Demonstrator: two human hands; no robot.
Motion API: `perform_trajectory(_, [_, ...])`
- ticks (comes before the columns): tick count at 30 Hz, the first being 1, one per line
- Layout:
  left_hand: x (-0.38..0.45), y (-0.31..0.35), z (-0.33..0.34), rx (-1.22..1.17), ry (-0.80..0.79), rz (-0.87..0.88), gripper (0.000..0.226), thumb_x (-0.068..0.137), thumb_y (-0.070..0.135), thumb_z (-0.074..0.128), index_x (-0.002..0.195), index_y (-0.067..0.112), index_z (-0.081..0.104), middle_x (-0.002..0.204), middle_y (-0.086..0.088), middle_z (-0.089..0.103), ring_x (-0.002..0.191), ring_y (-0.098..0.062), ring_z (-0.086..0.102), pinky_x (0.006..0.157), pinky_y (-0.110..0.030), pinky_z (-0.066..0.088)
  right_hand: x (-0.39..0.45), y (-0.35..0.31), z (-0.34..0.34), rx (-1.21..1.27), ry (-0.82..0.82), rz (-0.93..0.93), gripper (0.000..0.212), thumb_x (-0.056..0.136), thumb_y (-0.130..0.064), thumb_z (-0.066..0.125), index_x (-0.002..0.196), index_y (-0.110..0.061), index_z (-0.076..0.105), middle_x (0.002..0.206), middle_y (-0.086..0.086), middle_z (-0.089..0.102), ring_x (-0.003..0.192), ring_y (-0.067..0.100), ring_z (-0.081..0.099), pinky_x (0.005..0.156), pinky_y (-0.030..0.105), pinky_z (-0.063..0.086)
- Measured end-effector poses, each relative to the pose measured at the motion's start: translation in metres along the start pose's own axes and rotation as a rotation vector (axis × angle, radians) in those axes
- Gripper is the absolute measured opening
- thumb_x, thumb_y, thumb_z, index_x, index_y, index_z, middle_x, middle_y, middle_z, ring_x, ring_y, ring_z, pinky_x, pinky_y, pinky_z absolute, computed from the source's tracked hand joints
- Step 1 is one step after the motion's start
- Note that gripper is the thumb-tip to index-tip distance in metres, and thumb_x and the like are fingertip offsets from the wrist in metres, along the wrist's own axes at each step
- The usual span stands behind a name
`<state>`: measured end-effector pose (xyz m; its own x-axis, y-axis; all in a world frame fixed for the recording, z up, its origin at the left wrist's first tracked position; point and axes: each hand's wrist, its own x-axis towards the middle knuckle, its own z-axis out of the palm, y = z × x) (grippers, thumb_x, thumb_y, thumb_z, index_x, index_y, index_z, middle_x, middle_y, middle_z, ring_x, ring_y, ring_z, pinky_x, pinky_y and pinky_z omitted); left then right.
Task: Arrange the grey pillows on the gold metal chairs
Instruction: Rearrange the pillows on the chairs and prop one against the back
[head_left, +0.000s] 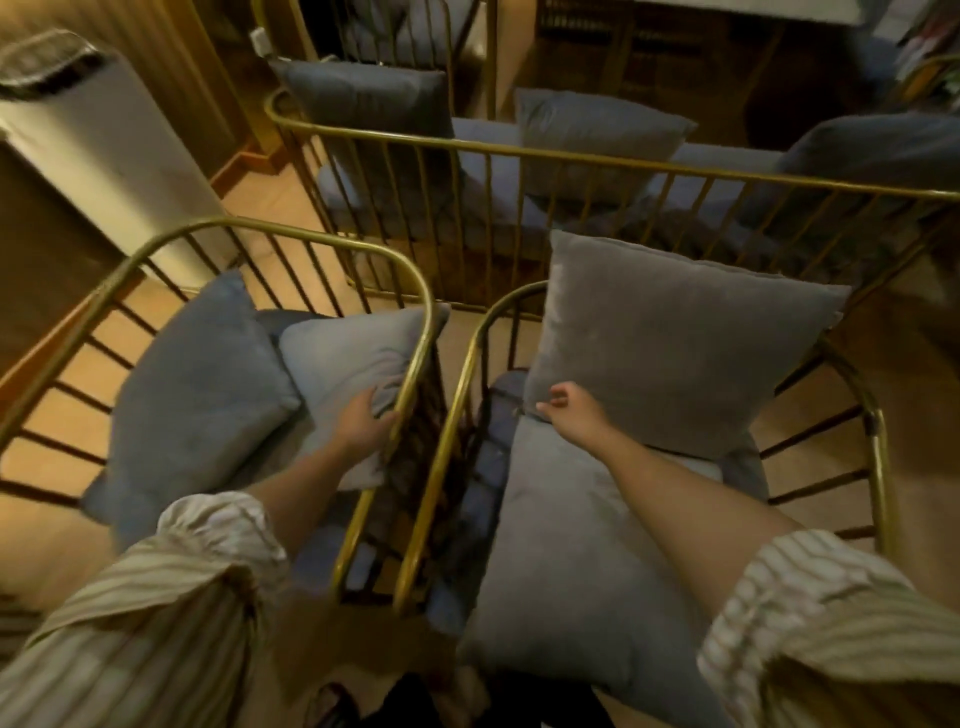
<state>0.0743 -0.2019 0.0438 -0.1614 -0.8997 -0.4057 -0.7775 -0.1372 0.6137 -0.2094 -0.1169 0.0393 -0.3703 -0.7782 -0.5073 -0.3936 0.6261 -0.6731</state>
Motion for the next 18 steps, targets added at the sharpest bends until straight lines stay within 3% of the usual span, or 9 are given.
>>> perform_trajectory(2, [-0.012, -0.035, -0.035, 0.042, 0.035, -0.049, 0.062, 0.095, 0.022, 0.063, 0.147, 0.000, 0.037, 0.152, -0.019, 0.043, 0.140, -0.036, 0.041, 0.112, -0.041, 0.033, -0.006, -0.031, 0.033, -0.006, -0.050, -0.051, 0.049, 0.095, -0.023, 0.060, 0.137, -0.002, 0.047, 0.134, 0.016, 0.057, 0.124, 0.033, 0.053, 0.098, 0.035, 0.042])
perform_trajectory(6, [-0.039, -0.110, -0.103, 0.015, 0.090, -0.062, 0.052, 0.091, 0.008, 0.066, 0.138, -0.005, 0.048, 0.142, -0.023, 0.053, 0.132, -0.037, 0.050, 0.105, -0.038, 0.038, -0.024, -0.088, 0.112, -0.005, -0.058, -0.085, 0.044, 0.093, -0.025, 0.063, 0.130, -0.002, 0.053, 0.127, 0.016, 0.062, 0.117, 0.031, 0.058, 0.094, 0.035, 0.045])
perform_trajectory(9, [-0.065, -0.175, -0.151, 0.050, 0.078, -0.135, 0.059, 0.094, 0.020, 0.063, 0.144, -0.002, 0.040, 0.148, -0.022, 0.046, 0.136, -0.038, 0.045, 0.108, -0.041, 0.036, -0.044, -0.123, 0.181, 0.002, -0.045, -0.102, 0.041, 0.092, -0.021, 0.065, 0.125, 0.001, 0.056, 0.121, 0.020, 0.064, 0.114, 0.034, 0.060, 0.094, 0.035, 0.045])
perform_trajectory(12, [-0.075, -0.233, -0.190, -0.088, 0.084, -0.233, 0.062, 0.092, 0.019, 0.066, 0.144, -0.002, 0.040, 0.149, -0.022, 0.045, 0.138, -0.038, 0.043, 0.112, -0.041, 0.034, -0.063, -0.150, 0.242, -0.005, -0.061, -0.108, 0.046, 0.092, -0.022, 0.065, 0.129, 0.002, 0.054, 0.125, 0.020, 0.062, 0.118, 0.035, 0.058, 0.091, 0.033, 0.044])
perform_trajectory(14, [-0.078, -0.252, -0.212, -0.144, 0.175, -0.341, 0.061, 0.093, 0.042, 0.059, 0.141, 0.005, 0.047, 0.148, -0.028, 0.044, 0.137, -0.043, 0.041, 0.114, -0.046, 0.031, -0.076, -0.168, 0.283, -0.022, -0.085, -0.114, 0.050, 0.092, -0.025, 0.065, 0.133, 0.000, 0.052, 0.131, 0.019, 0.060, 0.122, 0.034, 0.056, 0.097, 0.034, 0.043])
perform_trajectory(16, [-0.086, -0.263, -0.232, -0.136, 0.326, -0.510, 0.075, 0.087, 0.072, 0.028, 0.127, 0.016, 0.059, 0.140, -0.031, 0.051, 0.130, -0.048, 0.044, 0.111, -0.055, 0.033, -0.087, -0.181, 0.318, -0.009, -0.097, -0.116, 0.051, 0.090, -0.024, 0.067, 0.133, -0.002, 0.052, 0.133, 0.020, 0.059, 0.122, 0.034, 0.056, 0.100, 0.036, 0.043])
perform_trajectory(18, [-0.102, -0.289, -0.239, -0.133, 0.209, -0.415, 0.063, 0.095, 0.055, 0.048, 0.136, 0.006, 0.050, 0.141, -0.024, 0.052, 0.127, -0.042, 0.050, 0.103, -0.048, 0.042, -0.096, -0.192, 0.348, -0.019, -0.110, -0.135, 0.050, 0.089, -0.023, 0.068, 0.132, -0.002, 0.052, 0.135, 0.020, 0.057, 0.123, 0.035, 0.055, 0.102, 0.039, 0.043])
